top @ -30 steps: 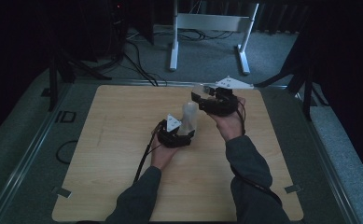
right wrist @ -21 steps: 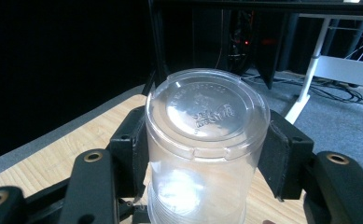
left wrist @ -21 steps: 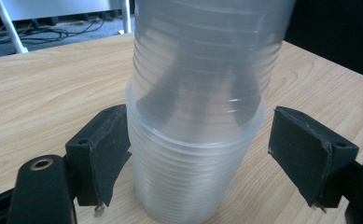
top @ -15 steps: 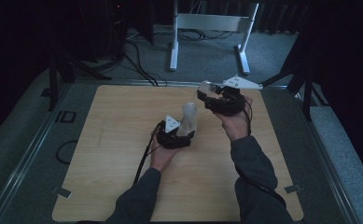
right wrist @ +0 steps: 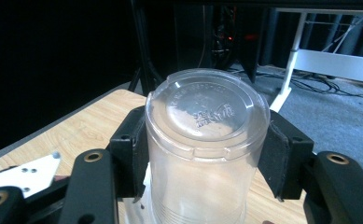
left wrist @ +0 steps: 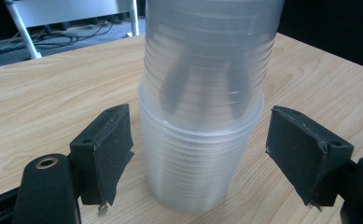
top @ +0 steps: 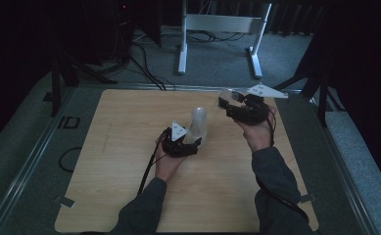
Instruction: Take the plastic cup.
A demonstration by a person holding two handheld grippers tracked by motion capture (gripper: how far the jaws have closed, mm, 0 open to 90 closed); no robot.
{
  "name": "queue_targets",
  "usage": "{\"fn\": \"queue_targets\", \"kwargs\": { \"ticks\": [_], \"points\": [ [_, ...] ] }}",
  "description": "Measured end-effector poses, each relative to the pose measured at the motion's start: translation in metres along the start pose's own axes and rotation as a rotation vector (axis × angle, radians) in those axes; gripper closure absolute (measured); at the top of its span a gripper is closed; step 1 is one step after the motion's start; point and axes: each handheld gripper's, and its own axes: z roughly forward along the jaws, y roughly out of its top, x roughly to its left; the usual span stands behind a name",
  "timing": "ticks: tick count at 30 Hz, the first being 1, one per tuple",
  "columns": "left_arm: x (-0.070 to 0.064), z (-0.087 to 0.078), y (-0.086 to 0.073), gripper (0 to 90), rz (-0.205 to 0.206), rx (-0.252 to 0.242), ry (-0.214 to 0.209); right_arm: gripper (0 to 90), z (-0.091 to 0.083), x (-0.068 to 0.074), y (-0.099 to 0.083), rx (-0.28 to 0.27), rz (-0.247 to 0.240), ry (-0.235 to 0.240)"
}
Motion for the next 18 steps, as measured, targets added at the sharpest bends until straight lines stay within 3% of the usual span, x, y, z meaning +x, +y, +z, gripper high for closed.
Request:
{"fn": "queue_targets", "kwargs": {
  "ticks": [7, 18],
  "points": [
    [-0.002, -0.010, -0.002, 23.0, 0.006, -0.012, -0.007, 41.2, -0.008, -0.014, -0.013, 0.019, 0.021, -0.031],
    [-0.009, -0.022, -0.007, 26.3, 0.022, -0.021, -0.028, 41.2, -0.013, -0.026, -0.037, 0.056, 0.038, -0.058]
  ]
}}
